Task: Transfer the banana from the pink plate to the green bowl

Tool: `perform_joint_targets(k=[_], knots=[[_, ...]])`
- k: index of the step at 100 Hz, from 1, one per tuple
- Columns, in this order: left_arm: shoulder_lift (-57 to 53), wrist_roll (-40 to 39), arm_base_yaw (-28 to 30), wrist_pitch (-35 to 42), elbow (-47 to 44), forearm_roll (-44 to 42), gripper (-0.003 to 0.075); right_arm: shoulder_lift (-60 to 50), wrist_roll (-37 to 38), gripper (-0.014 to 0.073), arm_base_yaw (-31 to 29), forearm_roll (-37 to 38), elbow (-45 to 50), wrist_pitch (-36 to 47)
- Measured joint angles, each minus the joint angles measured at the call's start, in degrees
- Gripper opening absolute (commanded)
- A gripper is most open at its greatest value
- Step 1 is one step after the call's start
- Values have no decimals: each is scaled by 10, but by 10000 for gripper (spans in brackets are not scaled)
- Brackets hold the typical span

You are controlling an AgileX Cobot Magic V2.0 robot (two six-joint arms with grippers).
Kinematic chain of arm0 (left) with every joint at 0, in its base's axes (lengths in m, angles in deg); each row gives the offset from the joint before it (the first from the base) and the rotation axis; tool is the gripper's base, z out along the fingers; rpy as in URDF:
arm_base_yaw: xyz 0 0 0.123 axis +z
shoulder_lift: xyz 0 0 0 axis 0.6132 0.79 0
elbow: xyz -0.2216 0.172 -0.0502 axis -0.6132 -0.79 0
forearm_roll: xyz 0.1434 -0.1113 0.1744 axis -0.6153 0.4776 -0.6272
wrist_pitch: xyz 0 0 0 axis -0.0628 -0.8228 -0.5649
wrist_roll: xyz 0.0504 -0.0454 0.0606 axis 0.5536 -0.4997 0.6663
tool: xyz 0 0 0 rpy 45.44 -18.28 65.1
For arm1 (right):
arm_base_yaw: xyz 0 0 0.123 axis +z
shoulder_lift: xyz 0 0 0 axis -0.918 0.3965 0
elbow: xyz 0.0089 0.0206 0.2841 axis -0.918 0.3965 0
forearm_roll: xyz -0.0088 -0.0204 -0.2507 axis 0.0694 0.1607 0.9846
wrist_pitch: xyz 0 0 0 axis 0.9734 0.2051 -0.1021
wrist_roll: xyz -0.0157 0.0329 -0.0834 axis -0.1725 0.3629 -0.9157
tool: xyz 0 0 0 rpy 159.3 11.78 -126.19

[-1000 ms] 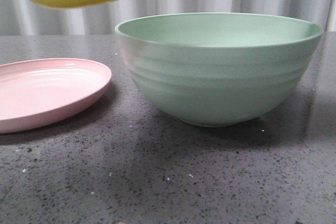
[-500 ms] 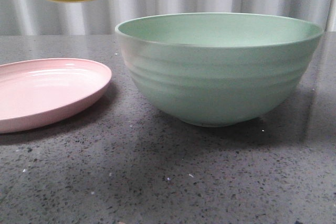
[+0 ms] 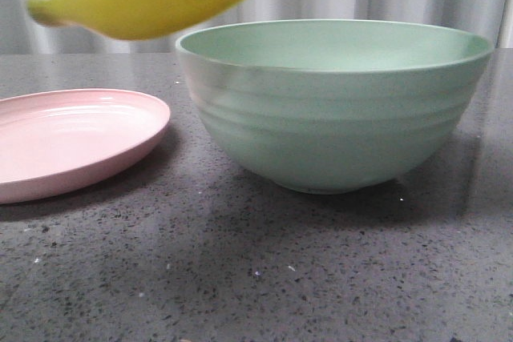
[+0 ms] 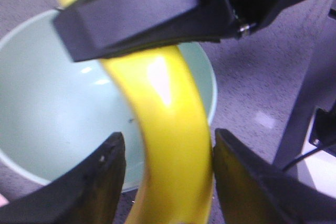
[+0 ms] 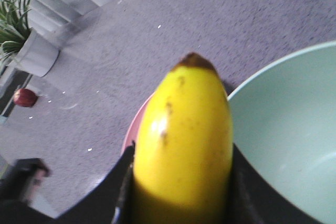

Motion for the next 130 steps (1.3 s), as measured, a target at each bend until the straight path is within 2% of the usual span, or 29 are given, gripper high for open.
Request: perform_joint_targets(k=[13, 39, 75, 87, 104, 111, 118, 130], knots=[[-29, 0, 13, 1, 0, -2, 344, -9, -2, -71, -25, 45, 0, 11], [-65, 0, 13, 7, 1, -2, 344, -12, -4, -71, -89, 188, 0, 57], [-65, 0, 13, 9, 1, -2, 344, 88, -4, -69, -98, 221, 0, 49], [-65, 0, 13, 9, 1, -2, 344, 103, -4, 15, -98, 221, 0, 45], [-65, 0, 13, 9, 1, -2, 344, 103, -4, 276, -98, 225, 0, 45], [-65, 0, 13, 9, 1, -2, 344, 103, -4, 350, -98, 229, 0, 46], [-65, 0, 13, 9, 1, -2, 344, 103, -4, 377, -98, 236, 0, 46], [-65, 0, 13, 9, 1, -2, 344, 103, -4, 377, -98, 259, 0, 47]])
